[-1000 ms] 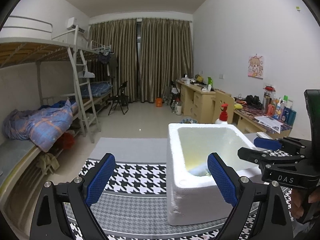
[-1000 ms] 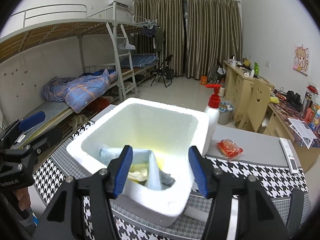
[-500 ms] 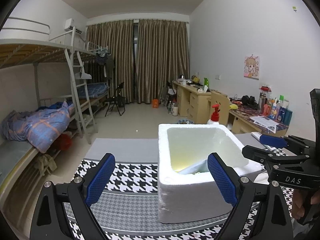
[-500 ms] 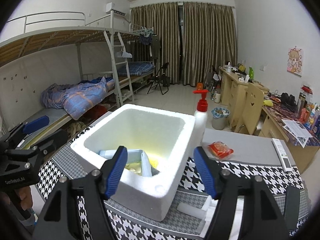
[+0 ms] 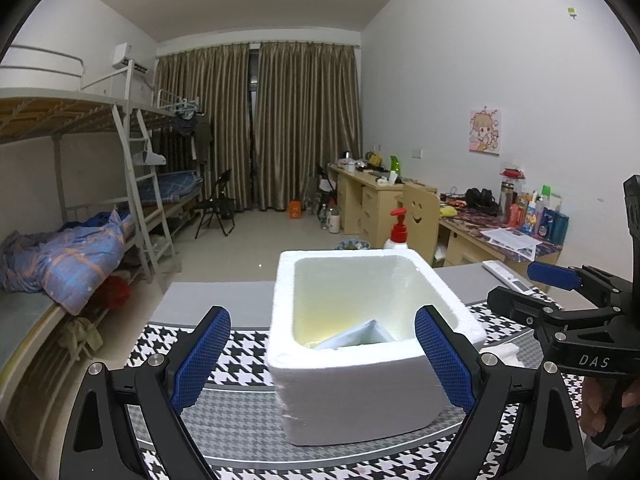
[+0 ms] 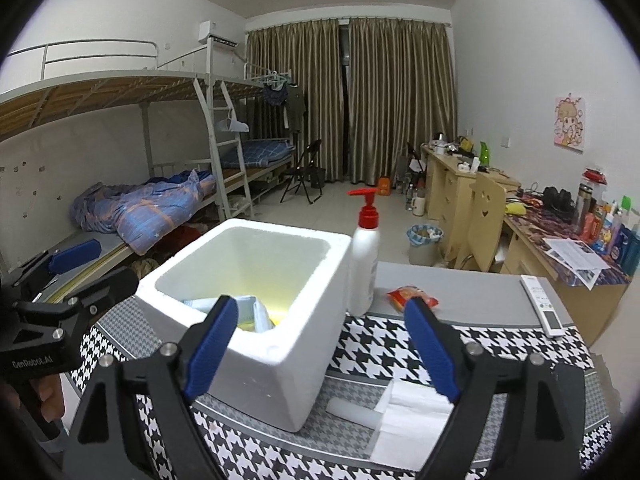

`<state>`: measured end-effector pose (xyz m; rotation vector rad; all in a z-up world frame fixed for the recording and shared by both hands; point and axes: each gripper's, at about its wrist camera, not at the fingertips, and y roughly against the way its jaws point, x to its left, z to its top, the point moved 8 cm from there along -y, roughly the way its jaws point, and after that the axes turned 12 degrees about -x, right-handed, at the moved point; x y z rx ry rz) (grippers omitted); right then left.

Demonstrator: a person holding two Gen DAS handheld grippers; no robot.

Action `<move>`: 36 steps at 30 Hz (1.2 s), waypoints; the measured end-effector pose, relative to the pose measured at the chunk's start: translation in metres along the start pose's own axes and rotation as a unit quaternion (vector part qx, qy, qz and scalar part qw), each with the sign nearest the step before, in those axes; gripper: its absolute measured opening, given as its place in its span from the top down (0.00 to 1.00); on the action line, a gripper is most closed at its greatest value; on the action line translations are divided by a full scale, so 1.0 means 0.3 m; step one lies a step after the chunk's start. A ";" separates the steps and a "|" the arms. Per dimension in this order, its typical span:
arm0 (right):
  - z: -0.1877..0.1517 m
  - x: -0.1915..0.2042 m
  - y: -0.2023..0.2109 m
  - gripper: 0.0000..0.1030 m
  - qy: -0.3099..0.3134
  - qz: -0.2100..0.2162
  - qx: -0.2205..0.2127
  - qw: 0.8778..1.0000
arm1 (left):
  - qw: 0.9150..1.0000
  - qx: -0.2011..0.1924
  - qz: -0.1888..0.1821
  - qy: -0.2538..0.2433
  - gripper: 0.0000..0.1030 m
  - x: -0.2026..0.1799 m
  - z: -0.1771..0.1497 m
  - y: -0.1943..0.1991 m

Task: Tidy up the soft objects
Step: 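Withdraw both tools from the foam box toward the white towel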

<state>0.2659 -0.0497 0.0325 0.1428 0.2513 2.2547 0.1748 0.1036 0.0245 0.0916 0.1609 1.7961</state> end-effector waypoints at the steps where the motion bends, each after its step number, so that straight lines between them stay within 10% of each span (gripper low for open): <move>1: -0.002 -0.009 0.004 0.13 -0.001 -0.002 -0.001 1.000 | 1.000 0.000 -0.002 -0.001 0.09 -0.009 0.000 0.000; 36: -0.079 -0.238 0.145 0.13 -0.032 -0.074 -0.001 0.997 | 0.997 0.005 -0.079 -0.021 0.09 -0.277 -0.005 -0.014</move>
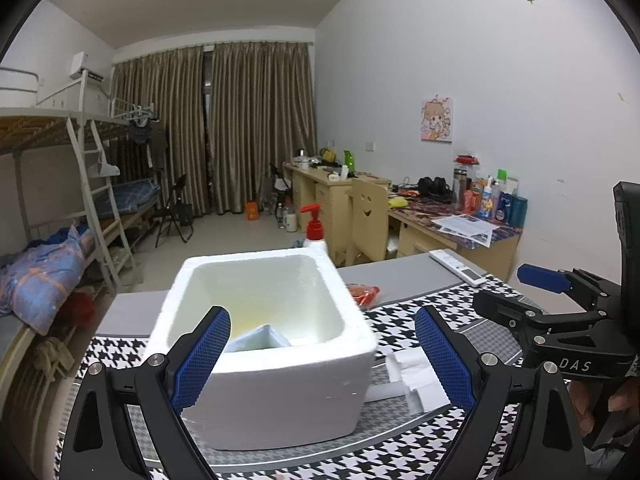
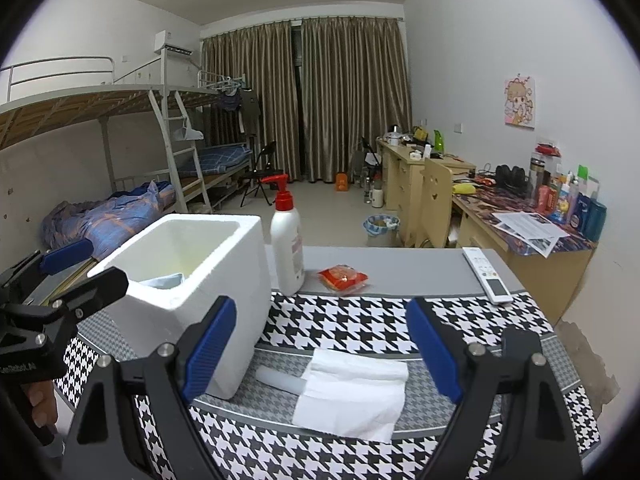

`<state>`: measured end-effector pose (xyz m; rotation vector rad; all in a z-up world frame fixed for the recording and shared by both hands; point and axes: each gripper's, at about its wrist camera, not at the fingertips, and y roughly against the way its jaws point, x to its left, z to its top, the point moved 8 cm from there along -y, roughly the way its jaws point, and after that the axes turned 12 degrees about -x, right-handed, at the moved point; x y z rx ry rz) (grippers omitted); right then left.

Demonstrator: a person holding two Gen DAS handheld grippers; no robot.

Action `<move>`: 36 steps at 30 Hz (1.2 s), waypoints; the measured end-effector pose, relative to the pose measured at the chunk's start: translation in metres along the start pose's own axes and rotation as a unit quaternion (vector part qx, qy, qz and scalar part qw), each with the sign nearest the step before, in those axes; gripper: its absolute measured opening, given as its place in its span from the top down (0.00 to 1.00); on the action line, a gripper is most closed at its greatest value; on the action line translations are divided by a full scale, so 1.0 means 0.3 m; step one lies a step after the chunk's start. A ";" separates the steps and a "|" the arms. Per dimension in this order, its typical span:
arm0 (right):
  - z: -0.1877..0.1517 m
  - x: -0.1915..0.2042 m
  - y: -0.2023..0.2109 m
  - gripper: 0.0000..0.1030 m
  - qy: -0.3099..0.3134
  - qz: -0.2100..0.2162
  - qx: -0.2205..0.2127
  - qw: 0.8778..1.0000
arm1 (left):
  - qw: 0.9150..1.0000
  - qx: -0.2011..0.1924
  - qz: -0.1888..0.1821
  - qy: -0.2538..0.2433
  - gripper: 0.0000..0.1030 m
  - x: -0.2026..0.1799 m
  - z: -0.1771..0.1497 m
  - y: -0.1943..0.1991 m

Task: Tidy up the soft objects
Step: 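Withdraw both tools from the foam box toward the white towel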

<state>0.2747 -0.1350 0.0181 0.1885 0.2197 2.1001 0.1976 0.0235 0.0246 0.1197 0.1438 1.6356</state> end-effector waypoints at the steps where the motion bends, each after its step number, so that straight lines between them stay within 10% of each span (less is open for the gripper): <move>1: -0.001 -0.009 0.003 0.13 -0.001 -0.002 0.000 1.000 | 1.000 0.000 -0.003 -0.001 0.09 -0.009 0.000 -0.001; 36: -0.151 -0.216 0.015 0.13 0.017 0.017 0.045 0.999 | 0.999 0.049 0.009 0.014 0.08 -0.267 -0.171 -0.101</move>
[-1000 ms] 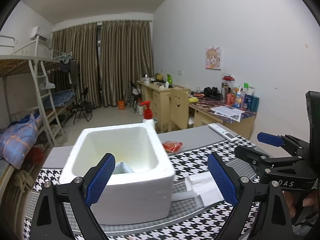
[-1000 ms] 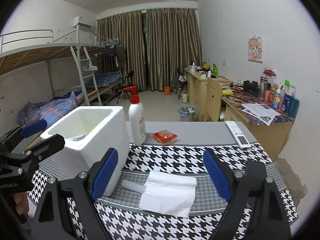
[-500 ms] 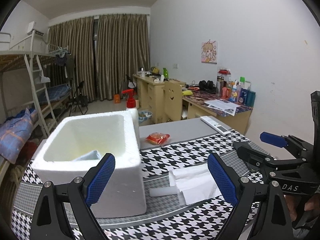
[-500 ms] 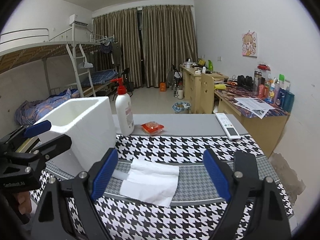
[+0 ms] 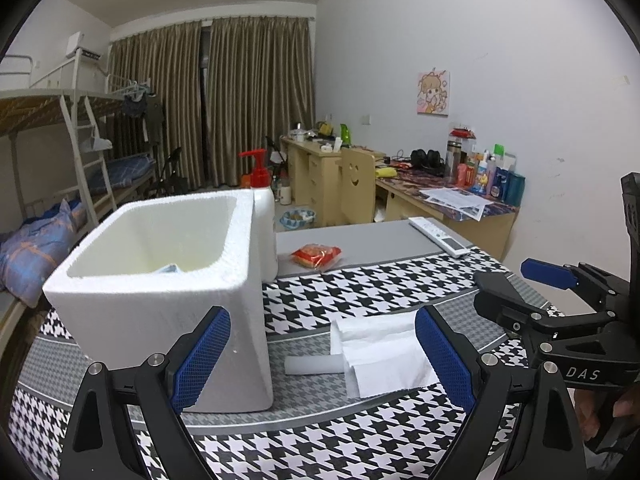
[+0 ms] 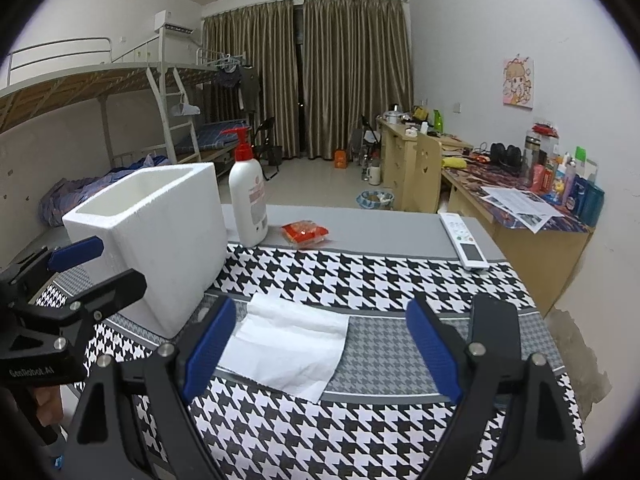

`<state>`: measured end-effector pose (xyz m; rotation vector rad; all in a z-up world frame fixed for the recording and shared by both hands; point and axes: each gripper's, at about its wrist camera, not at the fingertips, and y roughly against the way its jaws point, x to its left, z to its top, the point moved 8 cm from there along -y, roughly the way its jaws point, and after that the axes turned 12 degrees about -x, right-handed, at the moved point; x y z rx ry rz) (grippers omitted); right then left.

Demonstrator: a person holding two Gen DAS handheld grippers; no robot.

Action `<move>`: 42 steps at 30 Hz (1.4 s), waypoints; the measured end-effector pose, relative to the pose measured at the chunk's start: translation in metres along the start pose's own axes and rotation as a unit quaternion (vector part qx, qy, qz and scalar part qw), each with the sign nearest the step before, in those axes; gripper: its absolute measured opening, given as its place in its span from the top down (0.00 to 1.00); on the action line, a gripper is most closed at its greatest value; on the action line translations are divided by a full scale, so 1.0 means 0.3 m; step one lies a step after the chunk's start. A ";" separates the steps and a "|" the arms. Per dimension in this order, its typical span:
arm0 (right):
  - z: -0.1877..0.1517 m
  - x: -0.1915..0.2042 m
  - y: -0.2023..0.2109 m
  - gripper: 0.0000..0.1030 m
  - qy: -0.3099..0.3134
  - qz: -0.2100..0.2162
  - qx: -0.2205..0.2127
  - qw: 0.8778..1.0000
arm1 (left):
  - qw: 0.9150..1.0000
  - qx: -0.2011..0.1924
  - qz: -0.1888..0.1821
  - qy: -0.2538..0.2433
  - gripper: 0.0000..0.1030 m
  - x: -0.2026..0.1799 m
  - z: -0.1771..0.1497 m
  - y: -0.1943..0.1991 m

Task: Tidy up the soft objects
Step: 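Withdraw both tools from the foam box toward the white towel, then grasp the white towel with the right tool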

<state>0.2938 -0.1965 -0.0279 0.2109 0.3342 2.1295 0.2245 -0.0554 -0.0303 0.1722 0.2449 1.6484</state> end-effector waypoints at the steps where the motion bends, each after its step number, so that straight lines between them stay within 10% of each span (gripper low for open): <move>1: -0.004 0.001 -0.002 0.13 0.002 0.002 0.002 1.000 | 1.000 0.002 0.001 0.000 0.08 -0.001 -0.006 -0.002; 42: -0.196 0.027 -0.233 0.13 0.014 0.079 0.118 0.990 | 0.995 0.095 0.016 -0.002 0.08 -0.055 -0.238 -0.135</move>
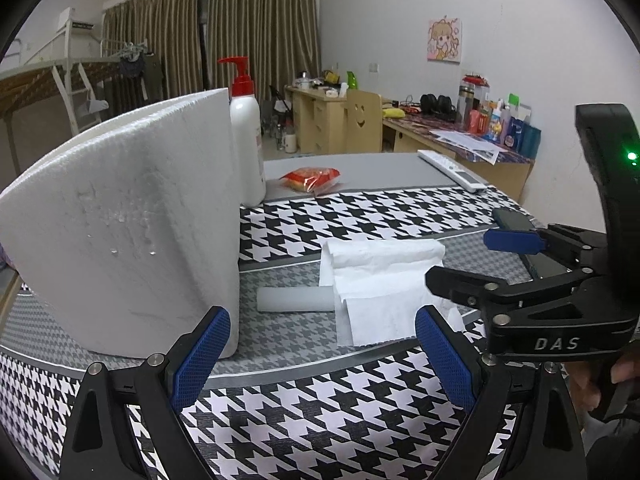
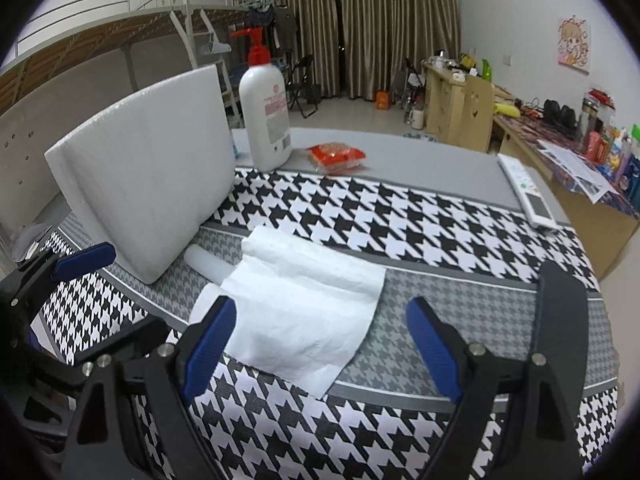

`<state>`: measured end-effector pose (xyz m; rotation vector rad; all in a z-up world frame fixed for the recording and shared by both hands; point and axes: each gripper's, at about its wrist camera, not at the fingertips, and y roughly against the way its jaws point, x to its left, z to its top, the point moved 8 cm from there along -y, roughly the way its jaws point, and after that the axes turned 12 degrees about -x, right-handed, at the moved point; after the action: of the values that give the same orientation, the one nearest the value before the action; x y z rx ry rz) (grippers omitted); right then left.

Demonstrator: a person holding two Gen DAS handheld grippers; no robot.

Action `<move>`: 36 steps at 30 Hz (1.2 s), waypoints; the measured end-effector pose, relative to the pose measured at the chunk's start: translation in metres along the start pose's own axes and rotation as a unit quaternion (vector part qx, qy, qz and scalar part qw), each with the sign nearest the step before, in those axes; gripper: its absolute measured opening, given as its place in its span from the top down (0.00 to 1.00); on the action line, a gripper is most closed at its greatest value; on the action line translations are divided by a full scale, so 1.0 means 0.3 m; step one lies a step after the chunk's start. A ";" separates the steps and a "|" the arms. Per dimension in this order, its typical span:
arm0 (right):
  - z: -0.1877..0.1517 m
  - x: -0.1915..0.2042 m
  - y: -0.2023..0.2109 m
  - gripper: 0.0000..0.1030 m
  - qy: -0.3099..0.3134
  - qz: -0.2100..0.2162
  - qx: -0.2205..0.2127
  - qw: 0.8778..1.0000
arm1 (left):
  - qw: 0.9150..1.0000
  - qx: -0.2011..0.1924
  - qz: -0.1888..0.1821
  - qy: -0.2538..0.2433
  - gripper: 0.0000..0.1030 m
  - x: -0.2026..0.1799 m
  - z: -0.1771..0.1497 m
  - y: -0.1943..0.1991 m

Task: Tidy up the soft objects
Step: 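Grasp the white towel with the right tool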

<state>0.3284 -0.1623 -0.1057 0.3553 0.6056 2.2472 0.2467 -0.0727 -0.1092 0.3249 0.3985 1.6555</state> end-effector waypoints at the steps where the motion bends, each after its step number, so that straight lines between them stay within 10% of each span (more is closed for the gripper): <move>1: -0.005 0.001 -0.007 0.13 0.001 0.003 0.003 1.000 | 1.000 0.002 0.000 0.000 0.08 0.001 -0.003 -0.003; 15: -0.057 -0.013 -0.086 0.16 -0.013 0.022 0.049 0.998 | 1.000 0.022 0.002 -0.002 0.08 0.008 -0.033 -0.030; 23: -0.090 -0.017 -0.123 0.38 -0.010 0.021 0.075 0.997 | 1.000 0.028 0.000 -0.005 0.08 0.005 -0.035 -0.037; 31: -0.094 -0.024 -0.117 0.90 0.010 0.010 0.078 0.997 | 0.999 0.031 -0.003 -0.008 0.08 -0.003 -0.030 -0.052; 36: -0.104 -0.025 -0.087 0.95 0.020 0.010 0.073 0.997 | 1.000 0.027 -0.002 -0.010 0.08 0.000 -0.021 -0.053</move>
<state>0.3361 -0.1621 -0.1464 0.3909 0.7930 2.2399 0.2581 -0.0714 -0.1220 0.3803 0.4292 1.6380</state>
